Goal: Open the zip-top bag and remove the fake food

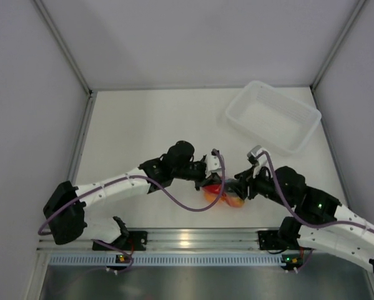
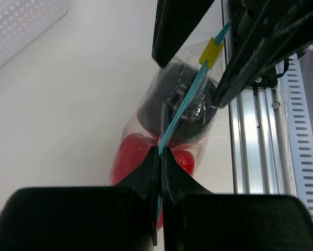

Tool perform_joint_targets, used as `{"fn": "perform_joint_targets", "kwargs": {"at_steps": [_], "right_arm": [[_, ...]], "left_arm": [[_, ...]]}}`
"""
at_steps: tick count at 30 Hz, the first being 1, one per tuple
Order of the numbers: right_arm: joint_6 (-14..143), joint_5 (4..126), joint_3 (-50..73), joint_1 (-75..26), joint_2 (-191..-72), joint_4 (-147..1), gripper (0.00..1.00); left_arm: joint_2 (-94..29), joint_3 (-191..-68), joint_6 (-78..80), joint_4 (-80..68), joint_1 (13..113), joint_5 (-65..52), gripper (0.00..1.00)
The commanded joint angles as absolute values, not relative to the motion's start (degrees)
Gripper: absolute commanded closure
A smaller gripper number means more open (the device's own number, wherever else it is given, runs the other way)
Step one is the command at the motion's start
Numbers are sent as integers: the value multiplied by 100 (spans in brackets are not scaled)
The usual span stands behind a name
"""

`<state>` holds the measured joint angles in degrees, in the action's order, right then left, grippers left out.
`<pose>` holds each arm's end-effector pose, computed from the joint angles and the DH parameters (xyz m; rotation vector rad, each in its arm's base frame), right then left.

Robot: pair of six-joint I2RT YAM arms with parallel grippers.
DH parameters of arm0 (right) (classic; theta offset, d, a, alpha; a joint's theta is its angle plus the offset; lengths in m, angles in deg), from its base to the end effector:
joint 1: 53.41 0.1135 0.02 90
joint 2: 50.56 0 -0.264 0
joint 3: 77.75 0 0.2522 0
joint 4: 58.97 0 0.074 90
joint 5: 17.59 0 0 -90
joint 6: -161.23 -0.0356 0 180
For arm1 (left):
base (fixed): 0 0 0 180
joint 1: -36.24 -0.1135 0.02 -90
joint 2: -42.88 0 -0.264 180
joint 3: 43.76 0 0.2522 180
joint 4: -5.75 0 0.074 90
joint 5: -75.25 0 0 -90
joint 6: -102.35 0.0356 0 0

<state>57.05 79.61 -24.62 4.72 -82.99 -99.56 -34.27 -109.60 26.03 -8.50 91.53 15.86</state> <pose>0.0755 0.1130 0.3070 -0.6604 1.8705 0.7197 0.1576 -0.2594 0.2763 1.4613 1.4990 -0.9895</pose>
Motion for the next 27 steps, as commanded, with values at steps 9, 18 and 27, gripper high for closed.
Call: {"fn": "perform_joint_targets", "kwargs": {"at_steps": [9,18,27], "right_arm": [[5812,6690,-2945,565,-6885,-8934,43],[6138,5688,-2866,565,-6884,-8812,55],[6261,5905,-2524,565,-7122,-8811,71]], "left_arm": [[-2349,-11070,2273,-1074,9144,2171,100],[-1830,-11140,1904,-1126,9144,2698,100],[-1952,-11193,1877,-1249,9144,2735,100]]}}
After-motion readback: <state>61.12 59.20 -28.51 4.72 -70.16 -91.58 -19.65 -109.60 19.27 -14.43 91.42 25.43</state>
